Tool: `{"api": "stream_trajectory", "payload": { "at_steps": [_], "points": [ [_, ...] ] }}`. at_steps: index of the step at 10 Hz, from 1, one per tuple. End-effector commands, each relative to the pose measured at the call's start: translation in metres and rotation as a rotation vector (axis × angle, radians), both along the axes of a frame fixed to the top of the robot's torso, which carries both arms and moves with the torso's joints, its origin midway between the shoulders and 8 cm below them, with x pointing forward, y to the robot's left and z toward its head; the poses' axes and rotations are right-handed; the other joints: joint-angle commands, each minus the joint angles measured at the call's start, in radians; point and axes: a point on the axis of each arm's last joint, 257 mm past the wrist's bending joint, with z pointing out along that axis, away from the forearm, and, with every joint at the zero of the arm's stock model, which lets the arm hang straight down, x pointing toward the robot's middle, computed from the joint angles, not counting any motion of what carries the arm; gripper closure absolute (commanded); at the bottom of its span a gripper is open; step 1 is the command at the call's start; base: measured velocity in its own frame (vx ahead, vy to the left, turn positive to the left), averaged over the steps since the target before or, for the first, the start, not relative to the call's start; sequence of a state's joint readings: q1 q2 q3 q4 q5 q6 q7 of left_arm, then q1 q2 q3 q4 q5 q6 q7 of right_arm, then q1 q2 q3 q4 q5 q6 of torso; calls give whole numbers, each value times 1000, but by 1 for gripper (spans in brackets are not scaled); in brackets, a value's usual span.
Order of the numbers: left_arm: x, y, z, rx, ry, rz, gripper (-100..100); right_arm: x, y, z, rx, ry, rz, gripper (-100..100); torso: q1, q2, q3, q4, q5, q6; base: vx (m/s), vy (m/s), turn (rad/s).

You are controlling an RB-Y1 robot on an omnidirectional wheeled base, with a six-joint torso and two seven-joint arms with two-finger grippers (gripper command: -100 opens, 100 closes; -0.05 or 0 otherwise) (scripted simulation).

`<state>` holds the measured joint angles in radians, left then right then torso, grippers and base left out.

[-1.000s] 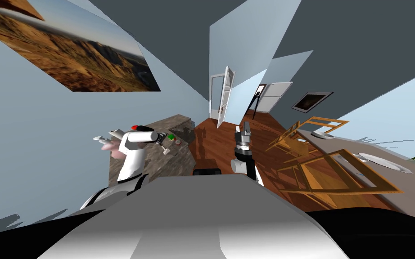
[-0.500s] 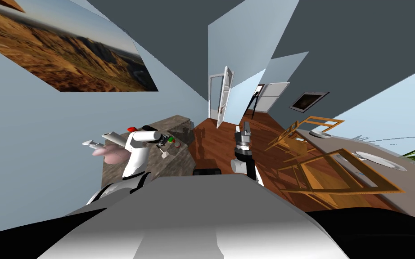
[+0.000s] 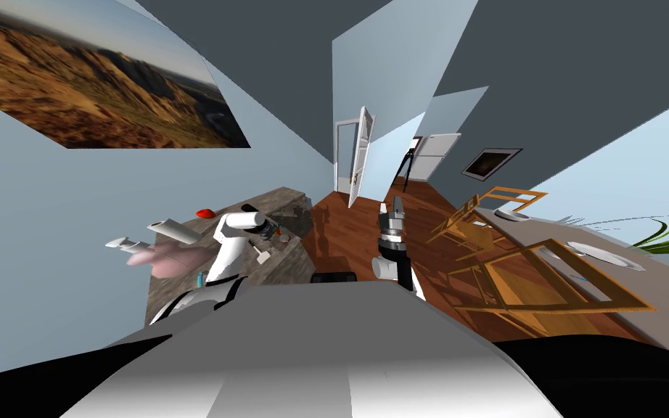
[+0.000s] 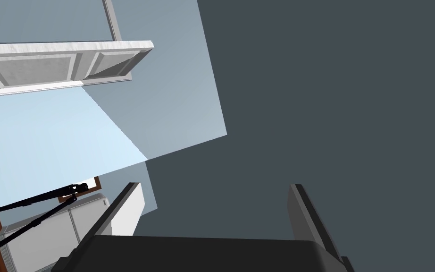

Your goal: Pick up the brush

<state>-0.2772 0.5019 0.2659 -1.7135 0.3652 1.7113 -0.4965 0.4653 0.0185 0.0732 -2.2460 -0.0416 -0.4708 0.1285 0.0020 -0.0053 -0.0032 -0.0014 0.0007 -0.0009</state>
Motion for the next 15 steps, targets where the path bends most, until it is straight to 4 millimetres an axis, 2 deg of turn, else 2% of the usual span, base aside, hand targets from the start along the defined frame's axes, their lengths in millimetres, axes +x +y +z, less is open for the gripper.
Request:
{"api": "stream_trajectory", "payload": {
  "at_steps": [1,2,3,4,5,6,7,8,9,10,11,12,13,15],
  "points": [
    [-11,-11,-17,-30,63,-4,-100,0,0,0,0,0,0,0,0,0,0,0,0,0,74,35,-32],
    [-24,-18,-34,-52,118,-4,-100,0,0,0,0,0,0,0,0,0,0,0,0,0,30,5,-2],
    [-15,-12,-25,-39,85,-3,-100,0,0,0,0,0,0,0,-2,3,1,0,0,0,0,0,0],
    [-16,-13,-27,-41,92,-3,0,0,0,0,0,0,0,0,-2,4,3,1,-1,0,0,0,0],
    [-4,-16,-29,-46,86,7,-100,0,0,0,0,0,0,0,-2,5,3,1,-1,0,-45,34,-139],
    [-6,-15,-31,-48,92,10,-100,0,0,0,0,0,0,0,-1,7,4,2,0,1,-66,50,-107],
    [8,-19,-28,-48,73,16,-100,0,0,0,0,0,0,0,0,9,5,2,0,0,-105,59,-138],
    [4,-17,-34,-53,93,25,-100,0,0,0,0,0,0,0,1,11,7,3,0,0,-85,51,-78],
    [17,-20,-31,-53,75,32,-100,0,0,0,0,0,0,0,1,11,7,3,0,0,-79,58,-125],
    [13,-18,-37,-57,94,42,-100,0,0,0,0,0,0,0,1,11,6,3,0,0,-62,46,-95],
    [27,-21,-33,-56,74,50,-100,0,0,0,0,0,0,0,1,10,6,2,0,0,-85,44,-132],
    [22,-18,-40,-60,95,61,-100,0,0,0,0,0,0,0,1,11,6,2,0,0,-80,48,-71],
    [36,-21,-35,-57,71,68,-100,0,0,0,0,0,0,0,1,11,6,2,0,-1,-101,53,-157],
    [30,-17,-43,-62,95,81,-100,0,0,0,0,0,0,0,1,11,6,3,0,-1,-50,29,-29]
  ]
}}
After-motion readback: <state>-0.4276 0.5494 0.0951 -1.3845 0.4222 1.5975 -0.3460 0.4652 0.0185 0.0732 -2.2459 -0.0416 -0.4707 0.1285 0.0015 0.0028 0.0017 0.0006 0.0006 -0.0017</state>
